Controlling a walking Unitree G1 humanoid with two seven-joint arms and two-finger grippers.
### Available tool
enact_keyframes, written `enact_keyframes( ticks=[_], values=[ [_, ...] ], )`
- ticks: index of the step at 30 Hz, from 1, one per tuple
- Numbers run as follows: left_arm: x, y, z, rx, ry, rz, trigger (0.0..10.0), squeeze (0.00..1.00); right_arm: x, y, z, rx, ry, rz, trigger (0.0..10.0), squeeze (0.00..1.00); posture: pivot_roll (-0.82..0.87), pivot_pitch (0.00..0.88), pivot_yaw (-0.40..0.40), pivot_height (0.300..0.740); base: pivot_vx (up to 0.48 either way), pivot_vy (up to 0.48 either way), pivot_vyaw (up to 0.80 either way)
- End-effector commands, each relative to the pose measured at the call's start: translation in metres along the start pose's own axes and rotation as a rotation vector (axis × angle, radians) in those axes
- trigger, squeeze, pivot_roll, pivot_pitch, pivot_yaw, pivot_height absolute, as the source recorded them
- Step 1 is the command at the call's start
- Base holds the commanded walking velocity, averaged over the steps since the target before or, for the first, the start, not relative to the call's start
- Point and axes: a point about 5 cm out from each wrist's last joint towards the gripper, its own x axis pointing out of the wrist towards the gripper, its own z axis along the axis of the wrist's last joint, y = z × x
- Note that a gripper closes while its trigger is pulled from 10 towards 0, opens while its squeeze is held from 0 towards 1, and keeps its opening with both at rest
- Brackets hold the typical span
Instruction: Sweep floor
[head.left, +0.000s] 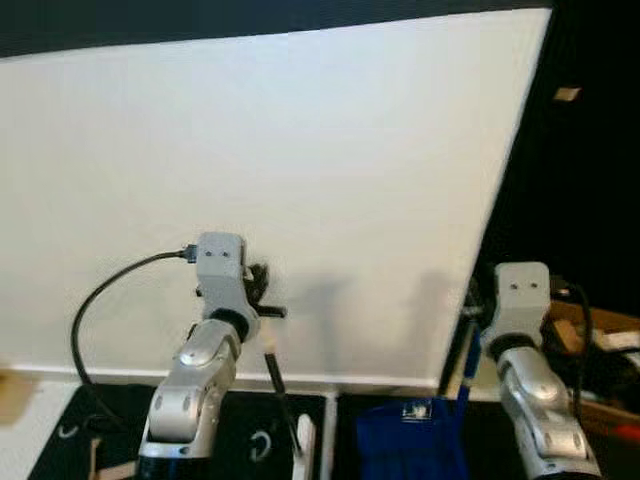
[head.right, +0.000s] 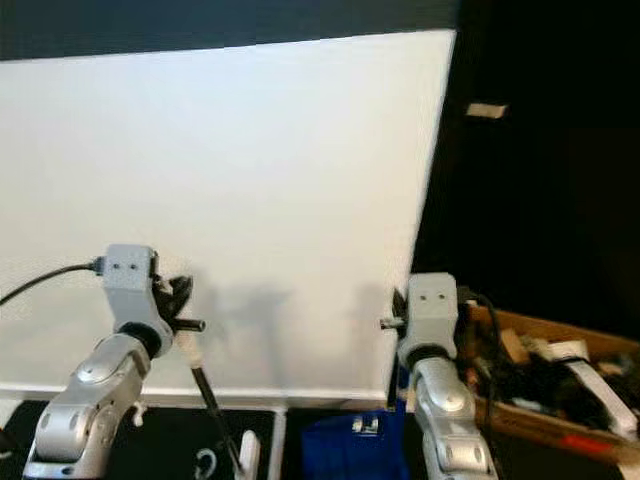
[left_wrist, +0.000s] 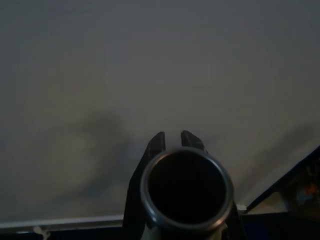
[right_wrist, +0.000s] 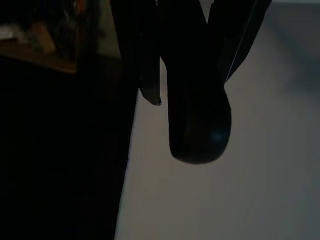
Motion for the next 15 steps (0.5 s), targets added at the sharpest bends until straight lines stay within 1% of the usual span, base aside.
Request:
enact_keyframes(
  ticks=[1,15],
  values=[
    [-0.0025,0.0044,0.0008,0.013,-0.001,0.019,10.0,0.0,0.0001,0.0047,0.0052,0.009,-0.024,0.015,10.0,0.0,-0.01,0.053,0.081,0.74,0.0,0.42,0.0],
    [-0.0023,0.0036,0.0004,0.01,0.001,0.017,10.0,0.0,-0.0003,0.0058,0.0046,0.008,-0.02,0.017,10.0,0.0,-0.01,0.057,0.082,0.74,0.0,0.437,0.0]
  ],
)
